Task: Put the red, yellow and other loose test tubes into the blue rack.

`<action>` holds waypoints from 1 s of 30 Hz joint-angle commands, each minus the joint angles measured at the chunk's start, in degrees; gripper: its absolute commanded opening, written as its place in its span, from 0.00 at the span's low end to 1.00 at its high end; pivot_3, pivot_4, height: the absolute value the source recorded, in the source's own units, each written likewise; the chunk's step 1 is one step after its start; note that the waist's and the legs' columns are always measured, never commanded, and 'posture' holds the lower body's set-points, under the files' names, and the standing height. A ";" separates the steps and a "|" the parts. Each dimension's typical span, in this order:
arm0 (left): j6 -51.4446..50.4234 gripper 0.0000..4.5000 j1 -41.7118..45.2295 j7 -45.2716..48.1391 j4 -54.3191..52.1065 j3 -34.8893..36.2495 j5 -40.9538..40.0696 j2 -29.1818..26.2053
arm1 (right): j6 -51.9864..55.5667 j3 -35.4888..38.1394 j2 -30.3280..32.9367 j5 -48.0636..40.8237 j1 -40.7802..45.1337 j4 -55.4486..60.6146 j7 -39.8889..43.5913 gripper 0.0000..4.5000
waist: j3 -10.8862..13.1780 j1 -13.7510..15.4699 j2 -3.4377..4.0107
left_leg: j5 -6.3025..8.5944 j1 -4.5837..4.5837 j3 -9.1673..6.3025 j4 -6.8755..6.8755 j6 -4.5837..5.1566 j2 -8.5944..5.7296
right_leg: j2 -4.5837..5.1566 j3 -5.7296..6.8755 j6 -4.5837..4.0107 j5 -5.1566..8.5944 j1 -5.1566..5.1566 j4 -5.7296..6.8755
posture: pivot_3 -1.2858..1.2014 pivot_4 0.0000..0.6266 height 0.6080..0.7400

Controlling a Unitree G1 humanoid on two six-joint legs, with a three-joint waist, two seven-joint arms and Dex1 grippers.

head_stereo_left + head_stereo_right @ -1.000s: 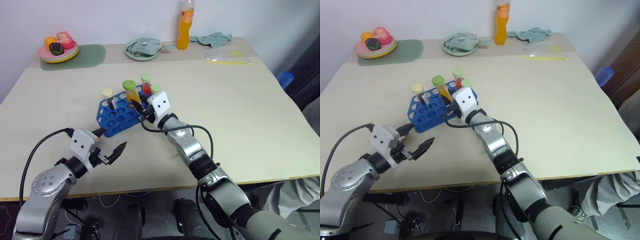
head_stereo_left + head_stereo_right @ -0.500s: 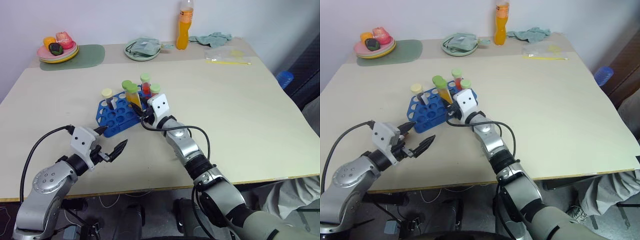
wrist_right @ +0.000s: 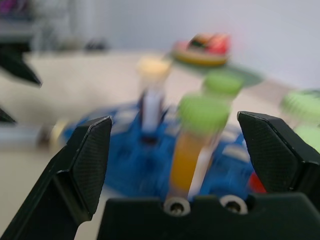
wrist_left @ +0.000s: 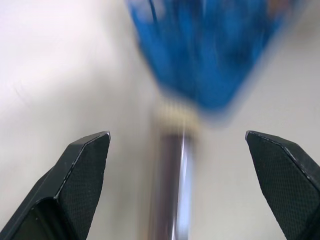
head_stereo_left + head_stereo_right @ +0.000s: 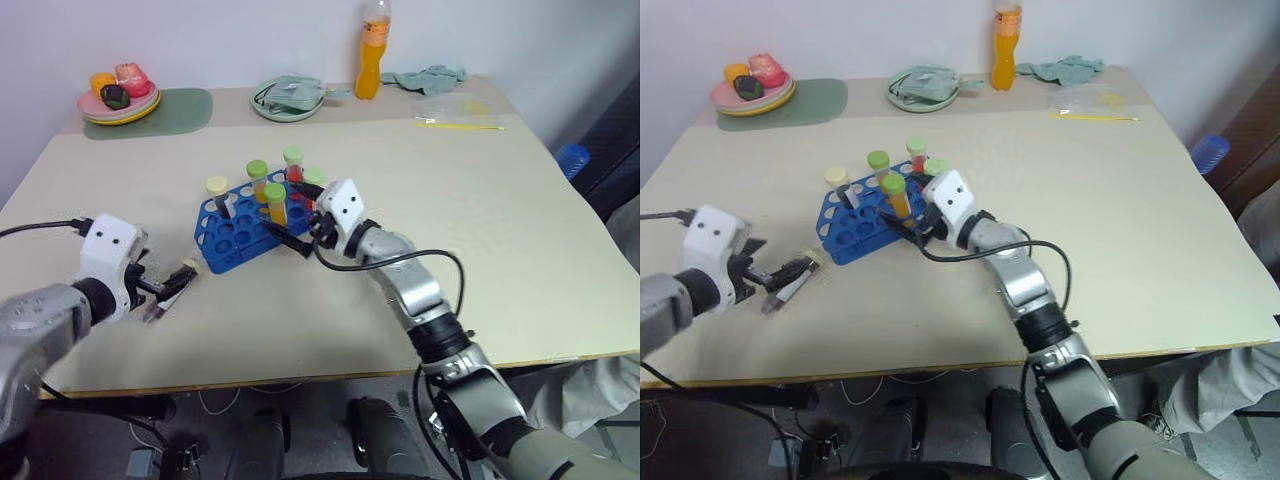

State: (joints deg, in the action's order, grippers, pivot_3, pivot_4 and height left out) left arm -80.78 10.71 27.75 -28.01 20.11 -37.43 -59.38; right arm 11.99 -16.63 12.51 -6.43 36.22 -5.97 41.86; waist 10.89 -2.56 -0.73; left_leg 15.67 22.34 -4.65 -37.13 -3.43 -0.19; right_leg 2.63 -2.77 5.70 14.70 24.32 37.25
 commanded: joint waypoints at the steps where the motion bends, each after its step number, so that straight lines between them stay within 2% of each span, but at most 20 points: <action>1: -4.82 1.00 5.53 3.41 3.45 -7.22 -1.12 -4.80 | 6.49 -1.39 6.18 -4.48 -0.61 8.91 10.68 0.98 | 0.00 -0.11 -0.01 | 0.00 0.00 0.00 0.00 0.00 0.00 | 0.00 0.00 0.01 0.00 0.00 -0.02 | 0.52 0.24 1.00; 3: -4.25 1.00 9.15 5.06 6.37 -13.54 0.14 -6.91 | 8.33 -2.20 10.47 -6.55 -1.44 13.10 16.10 0.98 | 0.01 -0.10 0.00 | 0.00 0.01 0.02 0.03 0.00 0.01 | 0.01 -0.01 0.01 0.01 0.00 -0.05 | 0.52 0.24 1.00; 5: -2.45 1.00 12.69 5.95 10.11 -19.91 2.81 -8.15 | 9.00 -2.39 12.36 -7.32 -1.88 15.40 17.99 0.98 | 0.02 -0.28 -0.01 | 0.00 0.01 0.03 0.06 0.00 0.03 | -0.02 -0.03 0.01 0.02 0.03 -0.06 | 0.52 0.24 1.00; 8: -0.54 1.00 17.84 7.42 15.43 -27.09 5.80 -7.75 | 10.17 -2.46 12.94 -7.66 -2.35 17.23 18.33 0.98 | 0.03 -0.69 -0.04 | 0.00 0.01 0.01 0.05 -0.01 0.05 | -0.07 -0.03 -0.01 0.02 0.06 0.00 | 0.52 0.24 1.00; 12: 0.86 1.00 21.90 8.37 20.77 -32.49 8.90 -6.29 | 10.62 -2.37 13.19 -7.11 -3.35 18.55 17.77 0.98 | 0.03 -0.39 -0.05 | -0.01 0.06 0.04 0.01 -0.02 0.03 | -0.03 -0.03 0.00 0.02 0.07 -0.02 | 0.52 0.24 1.00; 15: 0.75 0.82 23.21 9.74 22.33 -33.88 9.45 -5.33 | 11.06 -2.16 13.17 -6.97 -4.16 19.42 17.05 1.00 | 0.03 -0.03 -0.07 | -0.01 0.07 0.07 -0.01 -0.02 0.02 | -0.01 -0.04 0.00 0.02 0.07 -0.03 | 0.52 0.24 1.00; 19: 0.87 0.38 22.76 11.22 22.74 -34.42 10.20 -5.31 | 11.75 -2.00 13.00 -7.01 -5.15 20.45 15.89 1.00 | 0.03 0.03 -0.08 | -0.01 0.07 0.07 -0.03 -0.02 0.02 | 0.00 -0.05 0.00 0.02 0.07 -0.01 | 0.52 0.24 1.00; 21: 1.13 0.19 21.93 11.38 23.14 -32.93 10.41 -5.39 | 11.73 -2.19 13.02 -6.79 -5.56 20.55 15.47 1.00 | 0.03 0.00 -0.08 | -0.01 0.07 0.06 -0.03 -0.02 0.02 | -0.01 -0.04 0.00 0.02 0.07 0.00 | 0.52 0.24 1.00; 24: 5.76 0.19 18.14 11.16 22.49 -27.46 11.02 -6.28 | 11.63 -2.46 13.27 -6.55 -6.23 21.02 15.22 1.00 | 0.03 -0.13 -0.08 | -0.01 0.05 0.07 -0.03 -0.02 0.03 | -0.01 -0.06 0.00 0.02 0.07 0.01 | 0.52 0.24 1.00; 26: 11.06 0.19 13.71 9.04 21.76 -18.96 11.72 -5.13 | 11.83 -2.32 13.34 -6.68 -6.78 21.24 14.91 1.00 | 0.03 -0.18 -0.08 | -0.01 0.05 0.07 -0.02 -0.02 0.04 | -0.01 -0.06 0.00 0.02 0.10 0.02 | 0.52 0.24 1.00; 28: 22.04 0.19 8.12 3.74 19.19 -7.11 14.01 -0.35 | 12.36 -1.75 12.87 -7.12 -7.57 20.94 13.95 1.00 | 0.03 0.06 -0.07 | -0.02 0.05 0.06 -0.02 -0.03 0.07 | -0.01 -0.07 -0.01 0.02 0.13 0.05 | 0.52 0.24 1.00; 30: 28.83 0.19 3.84 -1.82 14.94 2.39 15.57 5.86 | 13.11 -0.55 11.23 -7.23 -8.32 18.17 11.36 1.00 | 0.00 0.23 -0.13 | -0.04 0.09 0.02 -0.03 -0.06 0.08 | 0.04 -0.04 -0.03 0.01 0.13 0.04 | 0.52 0.24 1.00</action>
State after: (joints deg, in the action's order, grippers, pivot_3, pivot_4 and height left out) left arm -58.00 15.06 29.78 -9.25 15.30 -23.81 -54.59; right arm 24.99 -18.80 24.62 -12.68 28.12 12.55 54.93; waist 10.89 -2.33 -0.86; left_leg 15.63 22.43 -4.62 -37.17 -3.49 -0.13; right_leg 2.71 -2.81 5.68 14.71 24.44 37.26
